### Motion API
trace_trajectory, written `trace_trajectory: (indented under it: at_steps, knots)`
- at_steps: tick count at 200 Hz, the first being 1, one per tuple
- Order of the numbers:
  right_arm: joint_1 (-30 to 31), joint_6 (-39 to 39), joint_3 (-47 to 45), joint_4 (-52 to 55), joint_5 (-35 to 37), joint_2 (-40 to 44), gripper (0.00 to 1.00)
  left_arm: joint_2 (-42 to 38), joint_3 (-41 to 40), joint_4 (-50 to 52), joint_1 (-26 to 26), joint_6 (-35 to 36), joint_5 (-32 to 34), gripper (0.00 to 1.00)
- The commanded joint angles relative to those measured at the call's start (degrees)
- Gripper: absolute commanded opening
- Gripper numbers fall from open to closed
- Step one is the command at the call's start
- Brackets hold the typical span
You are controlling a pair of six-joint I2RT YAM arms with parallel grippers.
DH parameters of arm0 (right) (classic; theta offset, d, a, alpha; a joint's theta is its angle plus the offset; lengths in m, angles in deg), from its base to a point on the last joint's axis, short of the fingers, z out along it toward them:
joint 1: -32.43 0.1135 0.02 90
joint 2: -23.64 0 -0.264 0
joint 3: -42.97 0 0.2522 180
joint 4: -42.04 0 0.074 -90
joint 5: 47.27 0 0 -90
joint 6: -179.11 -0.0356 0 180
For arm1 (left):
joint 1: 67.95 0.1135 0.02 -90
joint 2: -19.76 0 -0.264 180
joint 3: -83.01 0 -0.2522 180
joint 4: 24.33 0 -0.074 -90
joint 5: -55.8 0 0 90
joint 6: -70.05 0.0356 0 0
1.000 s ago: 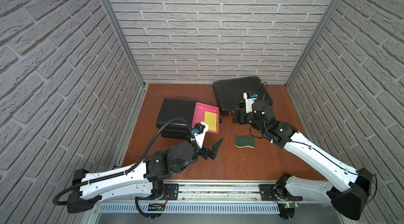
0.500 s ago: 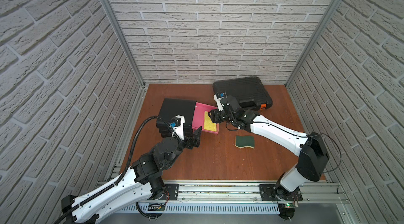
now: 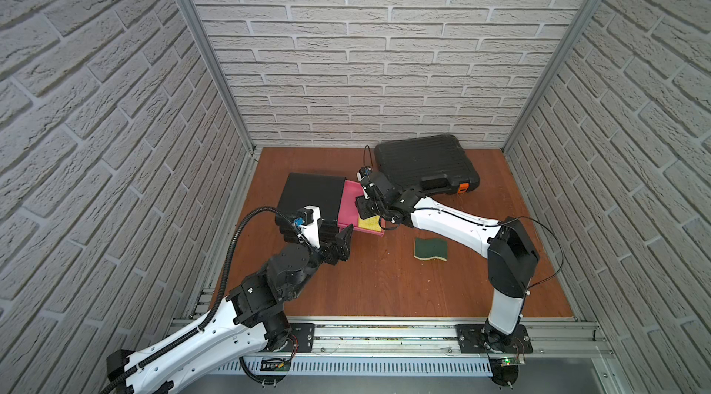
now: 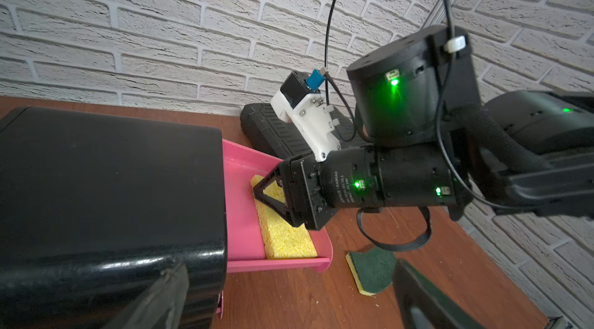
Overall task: Take the sponge out of the drawer
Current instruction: Pick up the sponge from the drawer.
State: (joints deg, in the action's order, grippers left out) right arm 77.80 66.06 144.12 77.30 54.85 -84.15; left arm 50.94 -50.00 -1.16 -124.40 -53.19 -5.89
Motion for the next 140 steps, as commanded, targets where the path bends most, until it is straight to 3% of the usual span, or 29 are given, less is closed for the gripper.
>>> trace_trajectory:
  at_steps: [1, 55, 68, 108, 140]
  knots:
    - [0.9, 1.0, 2.3, 1.3, 3.3, -1.8, 0.47, -1.2, -1.0, -1.5, 0.5, -0.3, -0.2, 0.98]
    - [1.1, 0.9, 4.6, 3.3, 5.1, -4.9, 0.42, -2.8, -1.7, -1.6, 0.6, -0.2, -0.1, 0.98]
    - [1.2, 0.7, 4.9, 3.6, 5.1, -5.2, 0.35, -2.8, -1.8, -1.4, 0.6, -0.2, -0.1, 0.98]
    - [1.5, 0.3, 1.7, 0.3, 4.3, -3.3, 0.04, -2.2, -2.2, -2.5, 0.7, -0.4, -1.1, 0.98]
    - [1.8, 1.4, -2.8, -4.7, 2.6, 1.9, 0.03, -1.8, -2.0, -2.3, 0.7, -0.8, -1.4, 0.98]
